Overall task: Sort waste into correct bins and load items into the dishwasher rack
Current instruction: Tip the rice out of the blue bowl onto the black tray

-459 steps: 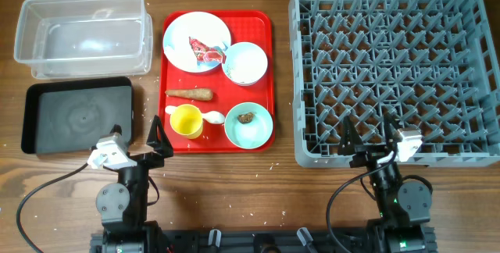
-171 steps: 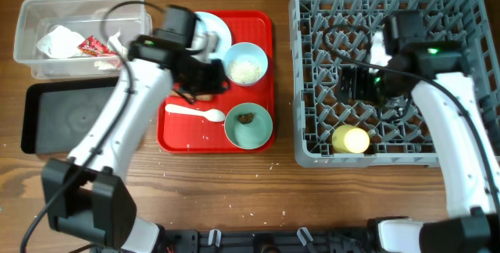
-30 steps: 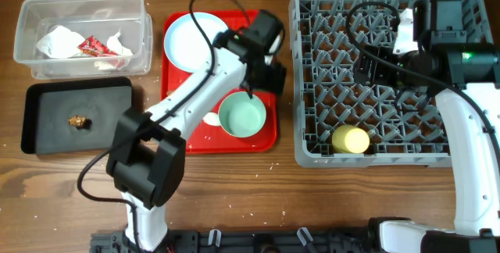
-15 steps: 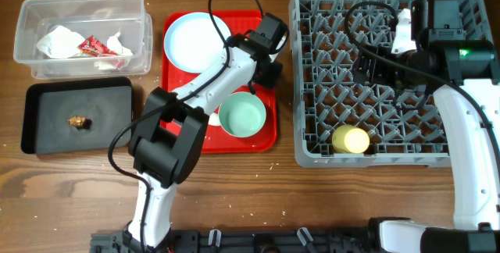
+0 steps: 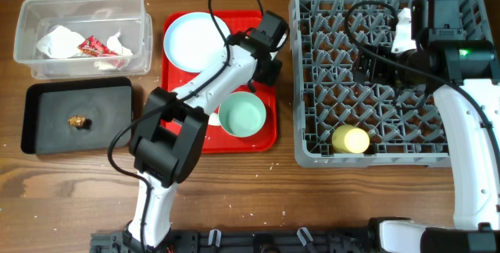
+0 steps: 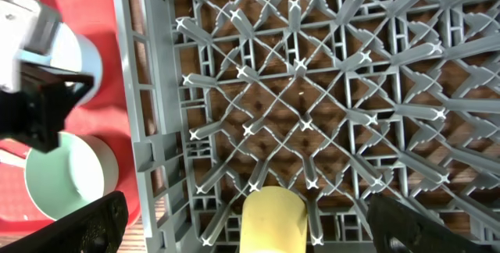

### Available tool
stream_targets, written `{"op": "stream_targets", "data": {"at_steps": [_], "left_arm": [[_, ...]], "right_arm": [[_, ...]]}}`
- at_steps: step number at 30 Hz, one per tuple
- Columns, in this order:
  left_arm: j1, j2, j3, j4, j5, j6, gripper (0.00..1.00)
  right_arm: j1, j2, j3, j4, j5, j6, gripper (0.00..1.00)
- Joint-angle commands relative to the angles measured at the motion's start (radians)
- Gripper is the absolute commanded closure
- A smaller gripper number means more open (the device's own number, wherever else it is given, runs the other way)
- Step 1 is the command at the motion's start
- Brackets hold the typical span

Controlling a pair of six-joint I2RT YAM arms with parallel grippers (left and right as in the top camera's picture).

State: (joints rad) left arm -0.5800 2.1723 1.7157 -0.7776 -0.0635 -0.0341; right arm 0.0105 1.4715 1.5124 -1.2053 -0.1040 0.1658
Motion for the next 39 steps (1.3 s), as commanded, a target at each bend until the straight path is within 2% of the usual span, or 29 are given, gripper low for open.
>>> {"op": "stream_targets", "data": {"at_steps": [1, 4, 6, 9, 12, 16, 20, 23, 27, 32, 34, 39], "left_arm": [[0.023, -0.121, 0.100, -0.064, -0.009, -0.109, 0.96], [0.078, -0.248, 0.119, -0.156, 0.008, -0.187, 0.96], [0.181, -0.350, 0.119, -0.287, 0.065, -0.244, 0.96], [0.332, -0.418, 0.119, -0.412, 0.181, -0.243, 0.96], [0.581, -0.429, 0.109, -0.514, 0.343, -0.171, 0.96], [0.938, -0.427, -0.005, -0.481, 0.766, 0.030, 0.96], [1.188, -0.425, -0.212, -0.380, 1.019, 0.108, 0.96], [1.335, -0.425, -0.371, -0.280, 1.180, 0.109, 0.96], [1.452, -0.423, -0.482, -0.194, 1.361, 0.105, 0.96], [1.541, -0.422, -0.506, -0.182, 1.509, 0.095, 0.96], [1.566, -0.422, -0.506, -0.178, 1.616, 0.074, 0.96], [1.600, -0.422, -0.506, -0.153, 1.640, -0.098, 0.96]], "right_arm": [[0.001, 0.011, -0.001, 0.005, -0.010, -0.018, 0.00], [0.001, 0.011, -0.001, 0.019, -0.010, -0.018, 0.00], [0.001, 0.011, -0.001, 0.024, -0.010, -0.030, 0.00], [0.001, 0.011, -0.001, 0.025, -0.010, -0.035, 0.00], [0.001, 0.011, -0.001, 0.027, -0.010, -0.034, 0.00], [0.001, 0.011, -0.001, 0.019, -0.010, -0.033, 0.00], [0.001, 0.011, -0.001, 0.019, -0.011, -0.032, 0.00], [0.001, 0.011, -0.001, 0.016, -0.036, -0.032, 0.00], [0.001, 0.011, -0.001, -0.011, -0.036, -0.032, 0.00], [0.001, 0.011, -0.001, -0.015, -0.036, -0.032, 0.00], [0.001, 0.011, -0.001, -0.016, -0.036, -0.033, 0.00], [0.001, 0.011, -0.001, -0.018, -0.036, -0.033, 0.00]]}}
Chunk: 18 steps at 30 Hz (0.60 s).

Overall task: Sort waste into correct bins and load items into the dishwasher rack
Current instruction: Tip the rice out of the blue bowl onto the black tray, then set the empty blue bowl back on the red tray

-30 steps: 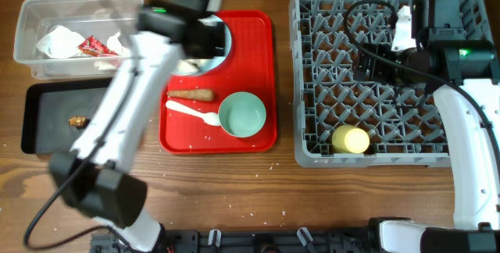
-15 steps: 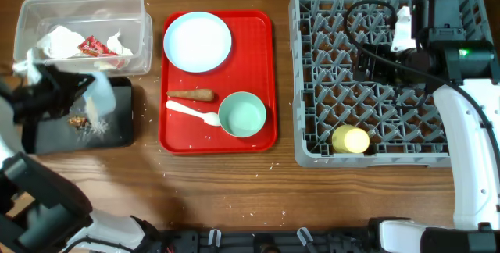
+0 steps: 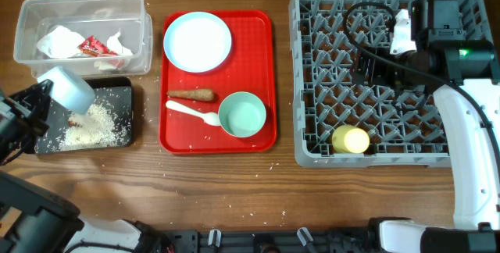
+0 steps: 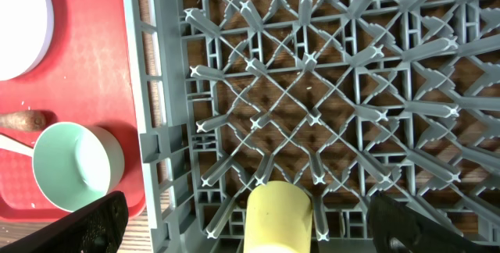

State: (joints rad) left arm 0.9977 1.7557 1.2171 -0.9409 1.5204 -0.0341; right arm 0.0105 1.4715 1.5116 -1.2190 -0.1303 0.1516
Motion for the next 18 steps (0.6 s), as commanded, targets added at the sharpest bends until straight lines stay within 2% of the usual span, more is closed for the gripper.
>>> {"op": "stream_targets", "data": {"at_steps": [1, 7, 10, 12, 13, 16, 18], "left_arm": [[0.034, -0.005, -0.007, 0.014, 0.056, -0.117, 0.96], [0.047, -0.005, -0.007, 0.014, 0.056, -0.134, 0.96], [-0.017, -0.035, 0.000, 0.019, 0.040, -0.074, 0.96], [-0.115, -0.093, 0.036, 0.022, -0.071, -0.076, 0.96], [-0.199, -0.140, 0.082, 0.027, -0.171, -0.090, 0.96], [-0.507, -0.266, 0.211, 0.109, -0.593, -0.216, 0.96], [-0.760, -0.304, 0.216, 0.215, -0.884, -0.221, 0.96]], "right_arm": [[0.001, 0.011, 0.000, -0.005, -0.010, -0.019, 0.00], [0.001, 0.011, 0.000, -0.004, -0.010, -0.018, 0.00], [0.001, 0.011, 0.000, -0.002, -0.010, -0.018, 0.00], [0.001, 0.011, 0.000, -0.002, -0.010, -0.018, 0.00], [0.001, 0.011, 0.000, -0.002, -0.010, -0.019, 0.00], [0.001, 0.011, 0.000, -0.001, -0.006, -0.021, 0.01], [0.001, 0.011, 0.000, -0.002, -0.006, -0.022, 0.00]]}}
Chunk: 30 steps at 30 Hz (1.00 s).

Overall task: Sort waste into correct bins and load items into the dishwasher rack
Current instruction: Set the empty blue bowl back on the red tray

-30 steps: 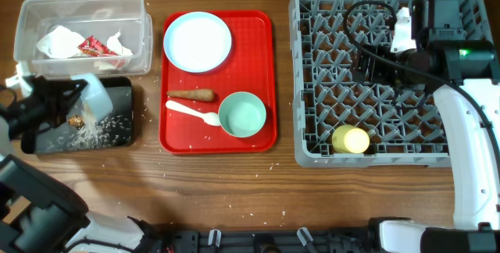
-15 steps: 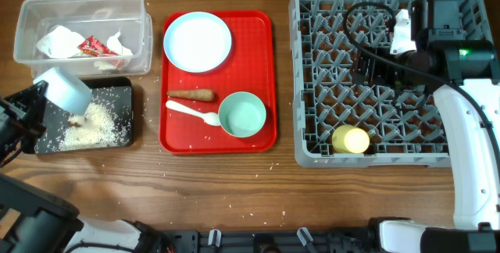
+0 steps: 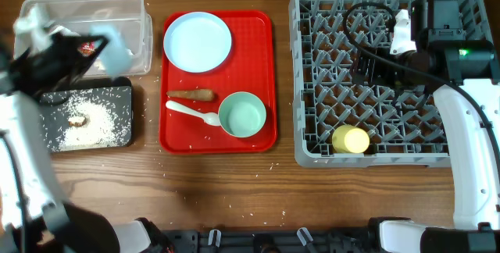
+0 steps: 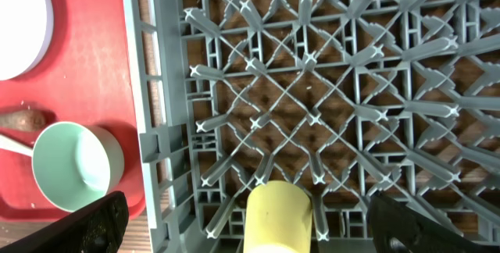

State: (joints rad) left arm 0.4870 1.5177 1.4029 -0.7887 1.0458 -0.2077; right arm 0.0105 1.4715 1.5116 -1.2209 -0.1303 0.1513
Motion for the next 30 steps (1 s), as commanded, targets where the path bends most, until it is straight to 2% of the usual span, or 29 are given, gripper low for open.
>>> {"op": "stream_targets", "data": {"at_steps": [1, 2, 6, 9, 11, 14, 19, 20, 22, 24, 26, 27, 30], "left_arm": [[-0.372, -0.061, 0.030, 0.093, -0.557, -0.047, 0.96], [-0.531, -0.032, 0.030, 0.122, -0.747, -0.036, 0.96], [-0.916, 0.171, 0.030, 0.228, -1.068, 0.078, 0.96], [-1.066, 0.340, 0.030, 0.306, -1.149, 0.154, 0.96], [-1.124, 0.416, 0.030, 0.324, -1.149, 0.157, 0.96], [-1.146, 0.477, 0.030, 0.319, -1.149, 0.156, 0.96], [-1.103, 0.482, 0.030, 0.289, -1.204, 0.156, 0.94], [-1.099, 0.482, 0.030, 0.286, -1.204, 0.155, 0.87], [-1.098, 0.481, 0.030, 0.285, -1.204, 0.156, 0.59], [-1.099, 0.452, 0.032, 0.276, -1.204, 0.155, 0.41], [-1.097, 0.403, 0.053, 0.234, -1.204, 0.131, 0.40], [-1.089, 0.362, 0.074, 0.196, -1.204, 0.079, 0.39], [-1.015, 0.224, 0.090, 0.096, -1.204, -0.129, 0.51]], "right_arm": [[0.001, 0.011, 0.000, 0.001, -0.006, -0.021, 0.00], [0.001, 0.011, 0.000, 0.000, -0.006, -0.021, 0.00], [0.001, 0.011, 0.000, 0.001, -0.006, -0.021, 0.00], [0.001, 0.011, 0.000, 0.000, -0.006, -0.021, 0.00], [0.001, 0.011, 0.000, 0.001, -0.006, -0.021, 0.00], [0.001, 0.011, 0.000, 0.001, -0.006, -0.021, 0.00], [0.001, 0.011, 0.000, 0.001, -0.005, -0.021, 0.00], [0.001, 0.011, 0.000, 0.001, -0.005, -0.021, 0.00], [0.001, 0.011, 0.000, 0.002, -0.006, -0.021, 0.00], [0.001, 0.011, 0.000, 0.005, -0.006, -0.021, 0.00], [0.001, 0.011, 0.000, 0.006, -0.006, -0.021, 0.00], [0.001, 0.011, 0.000, 0.005, -0.006, -0.021, 0.01], [0.001, 0.011, 0.000, 0.005, -0.006, -0.021, 0.00]]}}
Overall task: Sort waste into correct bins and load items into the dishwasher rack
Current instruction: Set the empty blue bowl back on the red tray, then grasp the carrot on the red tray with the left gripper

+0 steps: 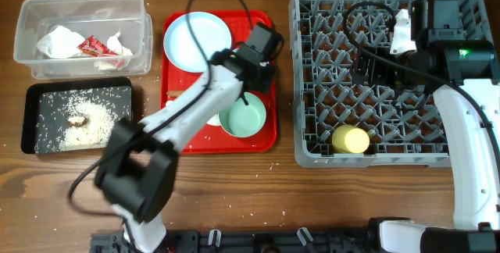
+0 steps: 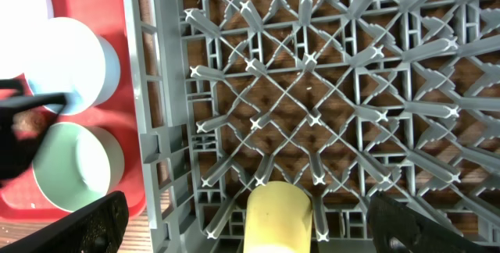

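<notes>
A light blue cup [image 2: 74, 65] sits over the red tray [image 1: 266, 26], just beyond the green bowl [image 1: 244, 119]. My left gripper [image 1: 254, 69] is shut on this cup and hides it from overhead. On the tray's far end lies a white plate [image 1: 194, 38]. A brown food scrap [image 1: 173, 94] peeks out beside the left arm. My right gripper [image 2: 250, 233] hangs open over the grey dishwasher rack [image 1: 312, 50], its fingers wide apart on either side of the yellow cup [image 2: 277, 218] lying in the rack's near row.
A black tray [image 1: 35, 97] at the left holds scattered rice and a small brown bit. Behind it a clear bin [image 1: 31, 11] holds crumpled wrappers. Rice grains dot the wood near the front. The left arm lies across the tray's near half.
My left gripper has moved from over the clear bin at the far left to the red tray, with the blue cup in it. The right gripper has not moved.
My left gripper held the blue cup at the red tray. Then the cup was tipped over the black tray, where rice now lay. Then it was over the clear bin, and now it is back at the red tray. The right gripper stayed open over the rack.
</notes>
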### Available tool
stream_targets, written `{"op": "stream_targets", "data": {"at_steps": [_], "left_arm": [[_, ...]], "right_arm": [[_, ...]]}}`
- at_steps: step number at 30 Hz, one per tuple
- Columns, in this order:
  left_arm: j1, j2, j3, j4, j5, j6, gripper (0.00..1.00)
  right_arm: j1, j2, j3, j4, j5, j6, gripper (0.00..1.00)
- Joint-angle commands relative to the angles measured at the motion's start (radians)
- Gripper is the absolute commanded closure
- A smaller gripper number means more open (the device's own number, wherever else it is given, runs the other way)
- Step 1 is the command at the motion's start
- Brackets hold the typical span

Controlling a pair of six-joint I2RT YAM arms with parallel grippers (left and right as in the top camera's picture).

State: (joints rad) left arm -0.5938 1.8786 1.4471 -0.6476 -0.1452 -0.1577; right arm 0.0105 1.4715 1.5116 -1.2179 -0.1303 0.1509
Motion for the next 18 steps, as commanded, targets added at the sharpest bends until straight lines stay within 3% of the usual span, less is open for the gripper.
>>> {"op": "stream_targets", "data": {"at_steps": [1, 4, 10, 18], "left_arm": [[0.100, -0.161, 0.045, -0.093, -0.013, -0.241, 0.55], [0.241, -0.156, 0.035, -0.261, -0.013, -0.502, 0.58], [0.356, -0.081, -0.124, -0.248, -0.008, -0.848, 0.57], [0.356, -0.013, -0.295, -0.018, 0.021, -0.853, 0.58]], "right_arm": [[0.001, 0.011, 0.000, 0.002, -0.006, -0.021, 0.00], [0.001, 0.011, 0.000, 0.002, -0.006, -0.020, 0.00], [0.001, 0.011, 0.000, 0.002, -0.006, -0.021, 0.00], [0.001, 0.011, 0.000, 0.006, -0.006, -0.020, 0.00]]}}
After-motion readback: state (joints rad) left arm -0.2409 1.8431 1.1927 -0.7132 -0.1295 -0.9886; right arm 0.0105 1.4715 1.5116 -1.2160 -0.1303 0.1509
